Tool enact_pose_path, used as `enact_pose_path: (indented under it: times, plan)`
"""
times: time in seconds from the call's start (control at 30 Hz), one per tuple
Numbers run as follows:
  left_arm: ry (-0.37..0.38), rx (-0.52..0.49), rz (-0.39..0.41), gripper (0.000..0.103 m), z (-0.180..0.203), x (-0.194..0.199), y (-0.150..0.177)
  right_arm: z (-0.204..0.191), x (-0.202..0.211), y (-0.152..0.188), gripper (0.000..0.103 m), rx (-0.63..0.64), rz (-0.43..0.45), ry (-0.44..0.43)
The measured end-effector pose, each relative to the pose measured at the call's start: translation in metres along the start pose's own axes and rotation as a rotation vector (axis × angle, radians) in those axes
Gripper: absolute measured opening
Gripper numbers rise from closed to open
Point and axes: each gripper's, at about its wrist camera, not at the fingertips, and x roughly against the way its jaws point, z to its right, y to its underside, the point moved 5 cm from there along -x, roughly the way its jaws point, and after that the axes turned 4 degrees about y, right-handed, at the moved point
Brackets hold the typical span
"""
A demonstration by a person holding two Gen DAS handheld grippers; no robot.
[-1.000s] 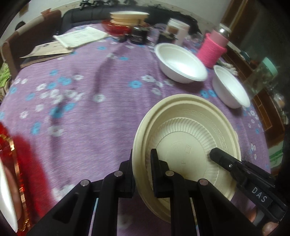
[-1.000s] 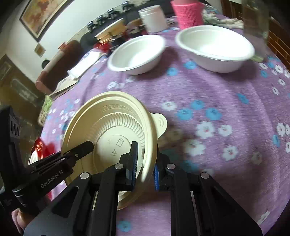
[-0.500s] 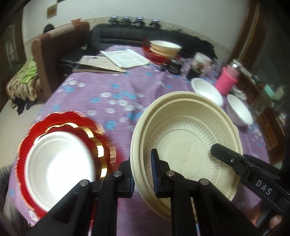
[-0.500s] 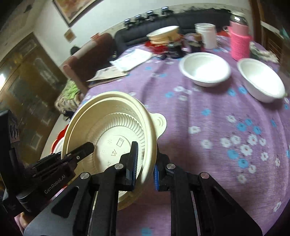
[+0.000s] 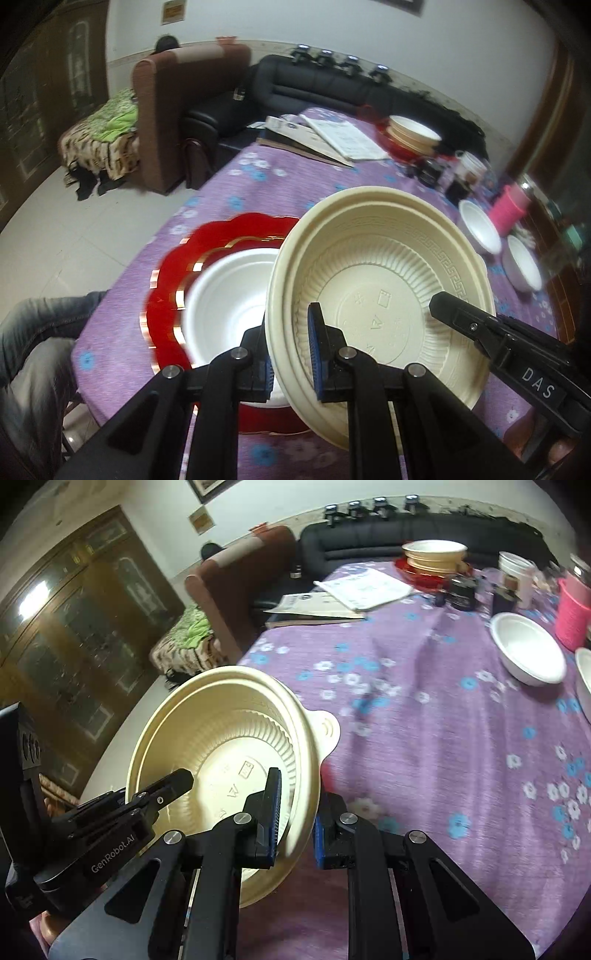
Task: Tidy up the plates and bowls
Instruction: 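Lift the beige bowl with both tools and carry it over the red plate stack, then lower the beige bowl onto the plate stack and open both tools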
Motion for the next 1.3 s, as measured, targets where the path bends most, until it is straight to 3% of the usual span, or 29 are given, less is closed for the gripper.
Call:
enact_pose_path:
  times: [0.47, 0.83, 1.07, 1.2, 1.27, 1.3]
  plan:
    - [-0.069, 0.074, -0.003, 0.014, -0.046, -0.003, -0.003, -0.052, -0.035, -0.01, 0.014, 0.05, -0.025, -0.05]
    - [-0.086, 0.09, -0.08, 0.015, -0.062, -0.029, 0.008, -0.048, -0.071, -0.001, 0.014, 0.032, -0.097, -0.032]
    - [-0.088, 0.088, -0.086, 0.016, -0.064, -0.03, 0.008, -0.046, -0.075, -0.002, 0.014, 0.027, -0.098, -0.04]
    - [-0.108, 0.076, -0.077, 0.019, -0.062, -0.029, 0.007, -0.045, -0.077, -0.001, 0.015, 0.028, -0.108, -0.053]
    - [-0.109, 0.073, -0.075, 0.025, -0.062, -0.028, 0.007, -0.046, -0.076, 0.001, 0.015, 0.032, -0.109, -0.054]
    - [-0.115, 0.069, -0.074, 0.034, -0.061, -0.027, 0.008, -0.046, -0.076, 0.001, 0.015, 0.04, -0.108, -0.057]
